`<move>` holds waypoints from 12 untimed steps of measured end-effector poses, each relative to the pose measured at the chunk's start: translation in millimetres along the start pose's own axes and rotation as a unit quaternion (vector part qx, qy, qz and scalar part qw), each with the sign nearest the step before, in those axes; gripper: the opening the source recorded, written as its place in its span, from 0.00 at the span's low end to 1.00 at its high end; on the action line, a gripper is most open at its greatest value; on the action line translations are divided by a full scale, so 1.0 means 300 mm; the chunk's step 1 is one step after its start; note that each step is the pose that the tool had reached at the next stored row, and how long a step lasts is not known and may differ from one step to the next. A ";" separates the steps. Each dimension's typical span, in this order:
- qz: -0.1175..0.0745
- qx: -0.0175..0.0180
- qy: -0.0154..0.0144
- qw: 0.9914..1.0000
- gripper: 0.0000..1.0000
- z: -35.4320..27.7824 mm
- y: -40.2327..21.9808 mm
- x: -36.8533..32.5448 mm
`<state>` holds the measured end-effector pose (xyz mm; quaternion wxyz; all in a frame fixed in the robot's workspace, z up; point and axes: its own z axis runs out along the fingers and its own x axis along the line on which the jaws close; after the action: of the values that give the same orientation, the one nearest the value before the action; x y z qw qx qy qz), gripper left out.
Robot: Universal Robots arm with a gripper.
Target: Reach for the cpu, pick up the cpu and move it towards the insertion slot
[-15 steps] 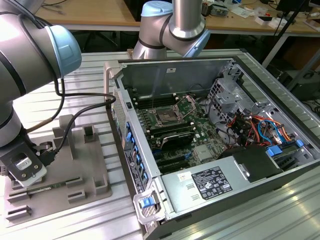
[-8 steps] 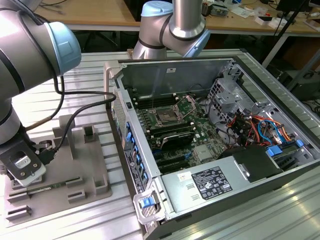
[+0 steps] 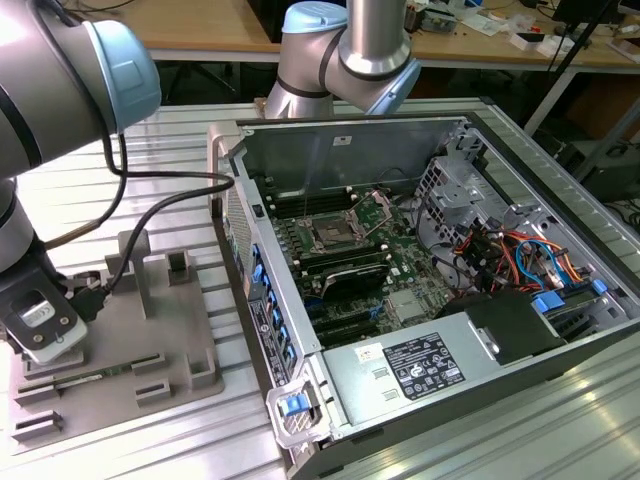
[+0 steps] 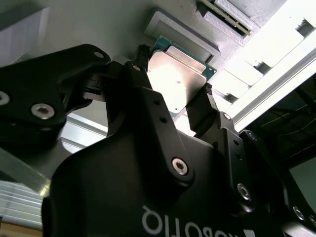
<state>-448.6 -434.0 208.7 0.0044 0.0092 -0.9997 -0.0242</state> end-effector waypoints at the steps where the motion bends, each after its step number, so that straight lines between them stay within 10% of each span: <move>1: 0.000 0.000 0.000 1.000 0.55 -0.004 0.000 0.000; 12: 0.000 0.000 0.000 1.000 0.55 -0.017 0.001 0.000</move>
<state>-448.6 -434.1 213.9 0.0046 0.0092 -0.9997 -0.0241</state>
